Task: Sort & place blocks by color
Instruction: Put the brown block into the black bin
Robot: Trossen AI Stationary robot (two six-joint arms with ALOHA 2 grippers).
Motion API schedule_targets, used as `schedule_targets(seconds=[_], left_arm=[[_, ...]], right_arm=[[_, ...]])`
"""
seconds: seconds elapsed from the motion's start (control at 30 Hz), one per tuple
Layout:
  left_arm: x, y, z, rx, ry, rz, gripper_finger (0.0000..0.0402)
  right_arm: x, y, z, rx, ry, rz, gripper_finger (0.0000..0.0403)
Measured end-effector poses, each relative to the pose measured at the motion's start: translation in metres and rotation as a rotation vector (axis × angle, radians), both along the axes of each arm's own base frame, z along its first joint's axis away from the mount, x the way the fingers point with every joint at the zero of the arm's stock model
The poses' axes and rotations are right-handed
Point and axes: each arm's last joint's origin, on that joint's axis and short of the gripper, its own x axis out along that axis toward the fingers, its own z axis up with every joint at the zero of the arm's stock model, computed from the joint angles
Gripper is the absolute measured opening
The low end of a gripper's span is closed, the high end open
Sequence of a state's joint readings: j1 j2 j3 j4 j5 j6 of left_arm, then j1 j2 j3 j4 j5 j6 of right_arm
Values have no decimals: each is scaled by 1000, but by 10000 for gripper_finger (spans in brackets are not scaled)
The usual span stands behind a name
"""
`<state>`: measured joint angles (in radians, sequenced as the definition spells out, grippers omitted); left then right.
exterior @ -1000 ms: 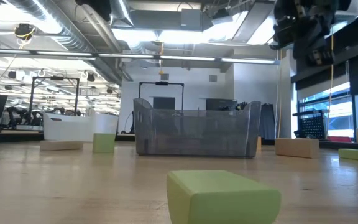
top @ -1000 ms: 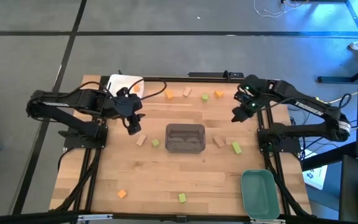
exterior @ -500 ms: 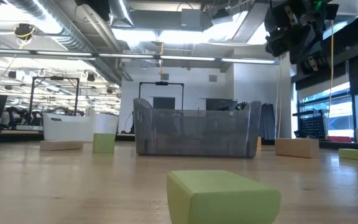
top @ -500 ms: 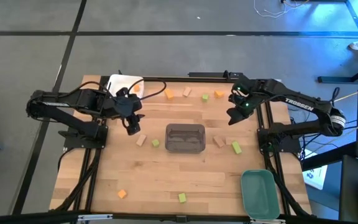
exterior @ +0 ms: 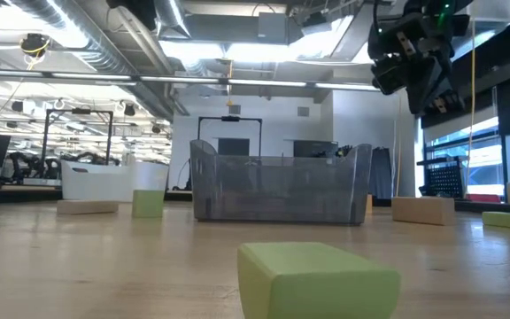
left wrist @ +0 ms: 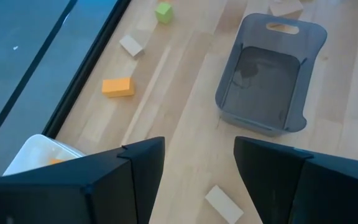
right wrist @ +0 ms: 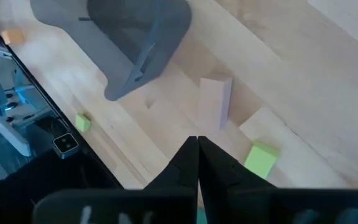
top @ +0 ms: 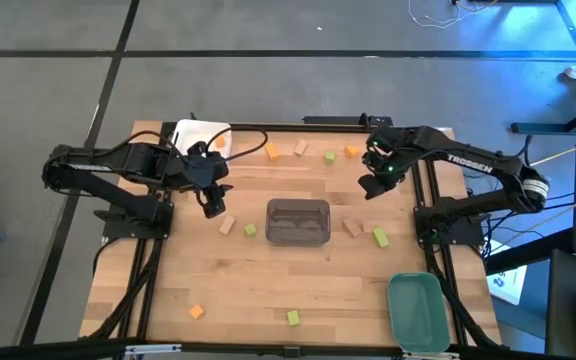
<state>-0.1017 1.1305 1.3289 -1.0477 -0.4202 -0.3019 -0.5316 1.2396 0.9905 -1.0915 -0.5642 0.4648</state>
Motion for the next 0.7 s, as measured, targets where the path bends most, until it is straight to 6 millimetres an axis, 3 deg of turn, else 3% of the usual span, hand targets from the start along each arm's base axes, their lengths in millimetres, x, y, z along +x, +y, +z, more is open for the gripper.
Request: schedule_targets(seconds=[0.2, 0.7], left_arm=[[0, 0, 0, 0, 0, 0, 186], [0, -1, 0, -17, 1, -12, 186]], right_arm=[[5, -3, -8, 22, 20, 24, 8], [13, -3, -18, -31, 103, 32, 71]])
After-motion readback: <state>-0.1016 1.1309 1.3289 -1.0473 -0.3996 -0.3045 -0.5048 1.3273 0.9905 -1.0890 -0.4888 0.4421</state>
